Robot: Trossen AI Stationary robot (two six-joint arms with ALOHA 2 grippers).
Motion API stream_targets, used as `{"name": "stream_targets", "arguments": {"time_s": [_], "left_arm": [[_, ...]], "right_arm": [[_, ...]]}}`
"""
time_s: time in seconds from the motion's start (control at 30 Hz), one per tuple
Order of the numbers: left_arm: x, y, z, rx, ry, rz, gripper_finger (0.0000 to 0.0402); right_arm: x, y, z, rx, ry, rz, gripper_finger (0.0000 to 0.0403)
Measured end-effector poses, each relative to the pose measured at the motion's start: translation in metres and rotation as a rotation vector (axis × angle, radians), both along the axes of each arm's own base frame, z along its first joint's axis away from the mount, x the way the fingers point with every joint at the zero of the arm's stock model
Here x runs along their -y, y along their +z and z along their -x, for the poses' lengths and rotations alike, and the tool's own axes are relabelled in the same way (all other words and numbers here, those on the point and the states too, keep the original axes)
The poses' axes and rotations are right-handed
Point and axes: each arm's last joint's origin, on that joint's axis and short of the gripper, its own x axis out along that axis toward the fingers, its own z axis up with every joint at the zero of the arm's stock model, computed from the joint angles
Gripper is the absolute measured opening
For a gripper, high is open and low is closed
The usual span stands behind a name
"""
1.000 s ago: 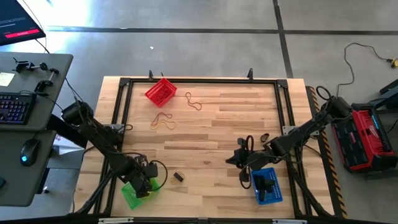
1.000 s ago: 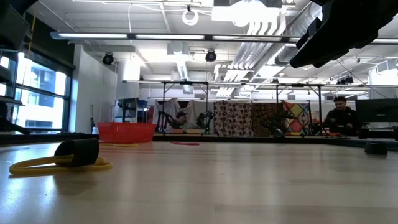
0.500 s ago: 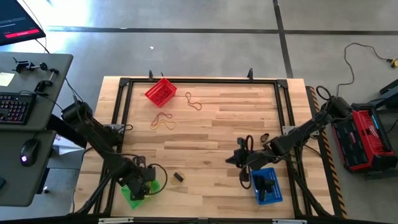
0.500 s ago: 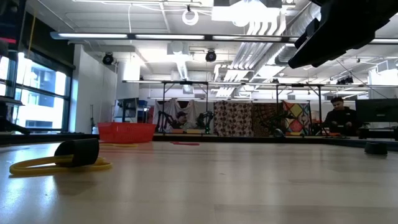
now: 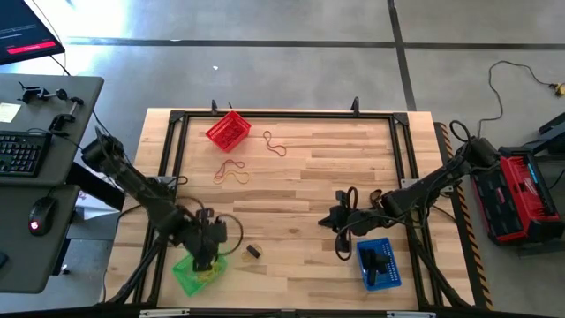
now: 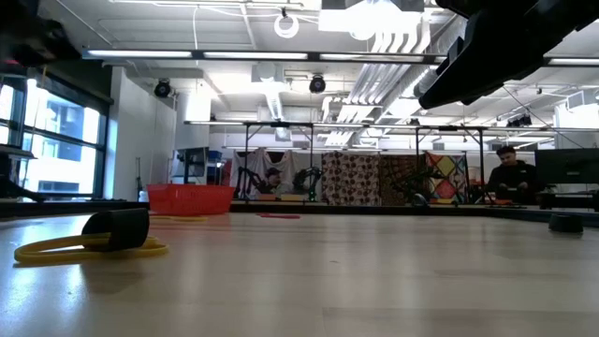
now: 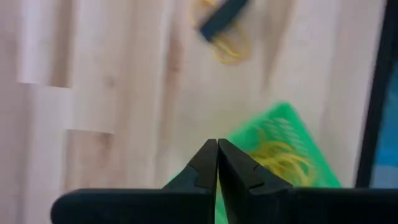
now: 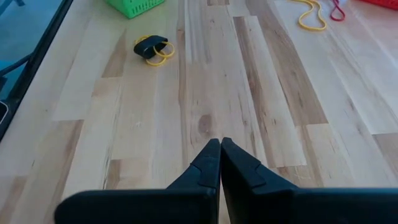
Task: Sort rubber bands into baskets
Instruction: Put the red rubber band into the red basket
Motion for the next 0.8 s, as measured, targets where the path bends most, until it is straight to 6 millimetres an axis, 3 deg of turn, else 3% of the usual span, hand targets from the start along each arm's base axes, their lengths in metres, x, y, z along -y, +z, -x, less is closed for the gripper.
{"name": "stream_targets", "arguments": {"time_s": [0.37, 0.8], "left_arm": [[-0.077, -0.01, 0.0, 0.046, 0.23, -0.033, 0.0], [-0.16, -0.055, -0.006, 0.057, 0.525, -0.098, 0.0]], "right_arm": [[0.0, -0.001, 0.0, -0.007, -0.001, 0.005, 0.0], [0.004, -0.001, -0.001, -0.008, -0.006, 0.032, 0.0]]}}
